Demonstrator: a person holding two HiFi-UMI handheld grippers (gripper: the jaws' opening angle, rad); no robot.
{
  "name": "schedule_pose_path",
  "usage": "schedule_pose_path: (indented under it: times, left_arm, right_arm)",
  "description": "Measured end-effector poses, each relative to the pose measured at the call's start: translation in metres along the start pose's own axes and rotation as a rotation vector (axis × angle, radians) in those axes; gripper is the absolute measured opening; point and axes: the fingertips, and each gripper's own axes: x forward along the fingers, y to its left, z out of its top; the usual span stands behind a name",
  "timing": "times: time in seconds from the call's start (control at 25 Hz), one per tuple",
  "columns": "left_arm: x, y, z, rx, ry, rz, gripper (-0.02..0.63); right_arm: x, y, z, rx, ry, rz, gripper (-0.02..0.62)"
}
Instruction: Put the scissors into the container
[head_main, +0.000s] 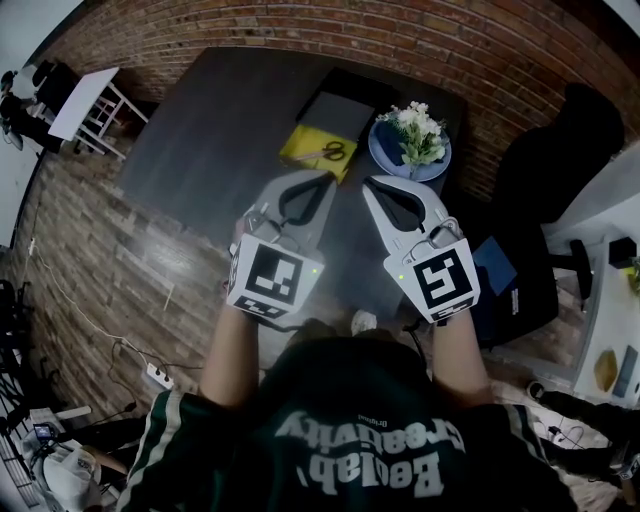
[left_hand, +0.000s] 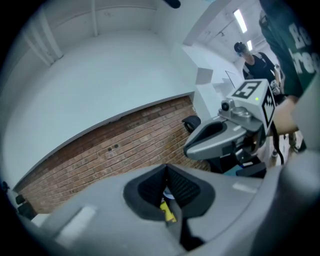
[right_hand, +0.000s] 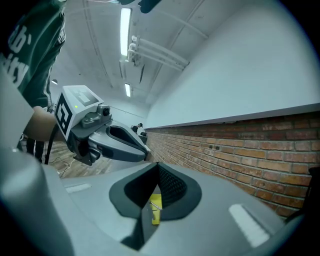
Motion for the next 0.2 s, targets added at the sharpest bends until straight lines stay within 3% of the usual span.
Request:
schedule_pose_path:
  times: [0.2]
  left_arm:
    - [0.0010, -0.0022, 0.0007, 0.005, -0.004, 0.000, 0.002]
  right_arm:
    - [-0.0023, 0.0008, -0.0064, -0.006, 0.012, 0.015, 0.005]
